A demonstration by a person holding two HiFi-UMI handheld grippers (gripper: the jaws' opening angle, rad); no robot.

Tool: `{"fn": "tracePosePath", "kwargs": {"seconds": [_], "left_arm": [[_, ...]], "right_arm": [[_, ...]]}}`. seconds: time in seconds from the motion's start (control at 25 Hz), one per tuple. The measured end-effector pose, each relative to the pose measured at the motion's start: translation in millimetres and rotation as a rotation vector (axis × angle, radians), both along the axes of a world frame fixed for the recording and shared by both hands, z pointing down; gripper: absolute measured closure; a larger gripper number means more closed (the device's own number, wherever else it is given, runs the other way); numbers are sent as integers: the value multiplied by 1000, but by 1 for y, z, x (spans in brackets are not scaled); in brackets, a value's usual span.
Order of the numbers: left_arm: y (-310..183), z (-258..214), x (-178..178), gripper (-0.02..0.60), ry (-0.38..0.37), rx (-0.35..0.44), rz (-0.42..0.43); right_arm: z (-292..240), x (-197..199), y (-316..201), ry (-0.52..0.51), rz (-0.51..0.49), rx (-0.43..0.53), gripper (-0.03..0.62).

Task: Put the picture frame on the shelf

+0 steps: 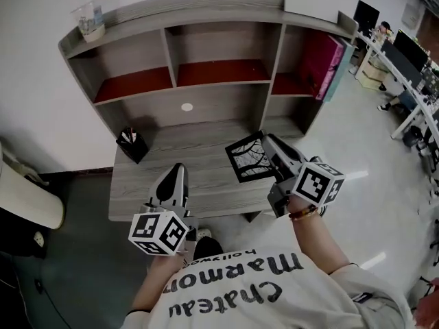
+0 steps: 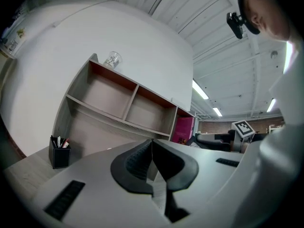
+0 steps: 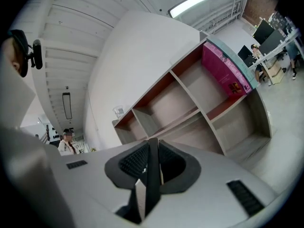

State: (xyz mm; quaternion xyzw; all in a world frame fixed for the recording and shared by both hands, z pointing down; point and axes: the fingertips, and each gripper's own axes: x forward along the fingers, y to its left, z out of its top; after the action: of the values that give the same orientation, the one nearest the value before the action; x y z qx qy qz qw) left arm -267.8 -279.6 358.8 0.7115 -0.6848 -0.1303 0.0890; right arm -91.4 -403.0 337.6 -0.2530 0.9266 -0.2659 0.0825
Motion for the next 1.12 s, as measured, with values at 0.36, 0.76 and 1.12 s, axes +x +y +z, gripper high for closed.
{"fn": "tracePosePath", "kwargs": {"seconds": [0.36,0.76,1.12], "left_arm": [[-71,-22,-39,565,-24,17,117],[-130,-47,-76,565,-22,63,207],[-148,-43,-76,565,-54,59,296]], "right_arm": [[-42,-32,-47,-76,79,39,520],[-120,-34,-84,-297,202,121,520],[-107,-7,-131,-567,352,-16,520]]}}
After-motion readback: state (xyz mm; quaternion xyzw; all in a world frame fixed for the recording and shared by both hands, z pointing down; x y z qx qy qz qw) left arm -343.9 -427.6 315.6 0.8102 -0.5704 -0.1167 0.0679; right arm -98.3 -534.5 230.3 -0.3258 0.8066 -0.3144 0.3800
